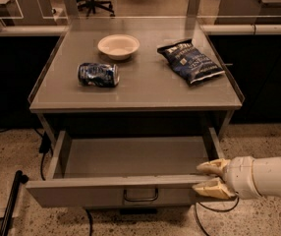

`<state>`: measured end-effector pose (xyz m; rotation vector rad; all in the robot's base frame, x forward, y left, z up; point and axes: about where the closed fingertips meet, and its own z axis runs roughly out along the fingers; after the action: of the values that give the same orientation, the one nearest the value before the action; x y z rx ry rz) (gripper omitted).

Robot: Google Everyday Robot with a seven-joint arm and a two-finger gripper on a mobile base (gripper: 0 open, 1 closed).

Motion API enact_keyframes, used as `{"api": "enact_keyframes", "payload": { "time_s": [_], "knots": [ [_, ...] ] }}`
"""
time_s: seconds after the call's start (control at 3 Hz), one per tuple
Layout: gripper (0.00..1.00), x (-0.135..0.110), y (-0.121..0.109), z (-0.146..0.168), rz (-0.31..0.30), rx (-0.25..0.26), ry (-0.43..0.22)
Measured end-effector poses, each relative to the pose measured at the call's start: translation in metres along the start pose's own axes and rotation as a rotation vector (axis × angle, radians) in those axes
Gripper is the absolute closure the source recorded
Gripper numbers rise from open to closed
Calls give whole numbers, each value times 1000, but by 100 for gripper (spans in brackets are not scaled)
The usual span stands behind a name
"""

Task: Open top drawer

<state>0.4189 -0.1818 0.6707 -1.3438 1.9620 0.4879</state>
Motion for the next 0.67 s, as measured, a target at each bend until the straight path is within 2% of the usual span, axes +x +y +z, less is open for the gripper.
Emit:
{"api": "enact_keyframes", "payload": {
  "time_s": [0.33,0.67],
  "knots": [
    [93,2,2,-1,0,1,3],
    [100,10,10,-6,2,6,12]
  ]
}}
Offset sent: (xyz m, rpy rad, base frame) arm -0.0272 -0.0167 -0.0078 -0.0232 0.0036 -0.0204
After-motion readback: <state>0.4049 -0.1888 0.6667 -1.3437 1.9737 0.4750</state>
